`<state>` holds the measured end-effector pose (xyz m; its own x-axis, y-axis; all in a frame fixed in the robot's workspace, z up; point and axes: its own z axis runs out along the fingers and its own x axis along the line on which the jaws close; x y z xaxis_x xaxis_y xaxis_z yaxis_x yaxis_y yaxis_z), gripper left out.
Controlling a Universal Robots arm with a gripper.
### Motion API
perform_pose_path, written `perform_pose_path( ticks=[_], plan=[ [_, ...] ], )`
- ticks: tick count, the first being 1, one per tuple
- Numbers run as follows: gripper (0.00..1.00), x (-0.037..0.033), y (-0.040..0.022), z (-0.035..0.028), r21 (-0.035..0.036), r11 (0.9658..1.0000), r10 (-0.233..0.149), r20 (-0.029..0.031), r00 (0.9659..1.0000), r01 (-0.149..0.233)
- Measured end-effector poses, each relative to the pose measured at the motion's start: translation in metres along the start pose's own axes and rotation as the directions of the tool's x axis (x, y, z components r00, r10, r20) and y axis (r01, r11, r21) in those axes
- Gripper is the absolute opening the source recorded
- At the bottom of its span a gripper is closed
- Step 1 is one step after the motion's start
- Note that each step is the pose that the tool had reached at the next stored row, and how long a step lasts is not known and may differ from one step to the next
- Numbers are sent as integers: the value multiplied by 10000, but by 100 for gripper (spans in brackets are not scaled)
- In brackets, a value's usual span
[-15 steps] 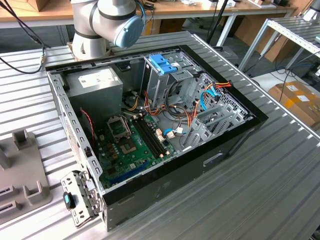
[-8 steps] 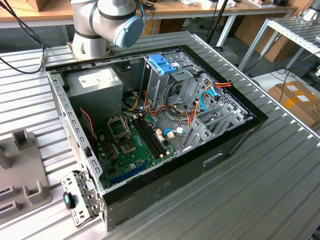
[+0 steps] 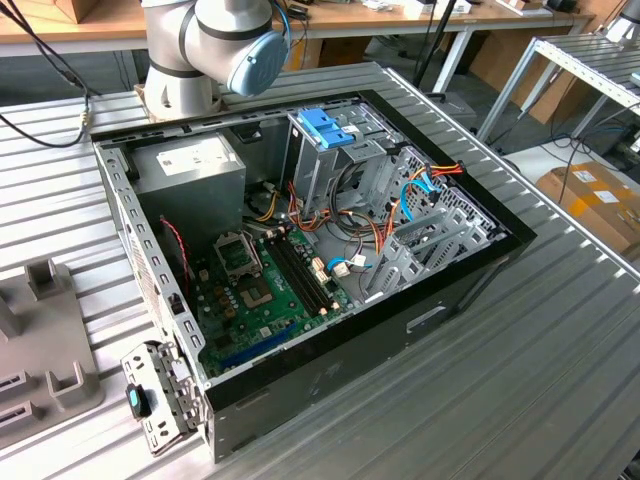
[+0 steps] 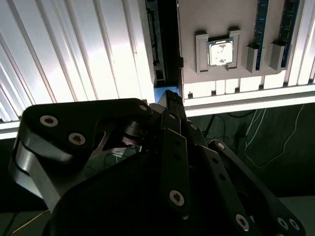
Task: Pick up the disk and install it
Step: 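Pick up the disk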
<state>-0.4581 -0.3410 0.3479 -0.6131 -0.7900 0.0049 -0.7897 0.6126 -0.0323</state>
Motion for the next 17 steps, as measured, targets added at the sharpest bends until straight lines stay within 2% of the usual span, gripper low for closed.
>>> perform_pose_path(
  ticks=[5, 9, 14, 17],
  plan=[
    [11, 0, 0, 0, 4, 9982, -598, 19, 9982, 598],
    [11, 0, 0, 1, 7, 9944, -1057, 34, 9944, 1057],
    [11, 0, 0, 2, 13, 9859, -1673, 53, 9859, 1673],
    [11, 0, 0, 3, 18, 9770, -2132, 67, 9770, 2132]
  ],
)
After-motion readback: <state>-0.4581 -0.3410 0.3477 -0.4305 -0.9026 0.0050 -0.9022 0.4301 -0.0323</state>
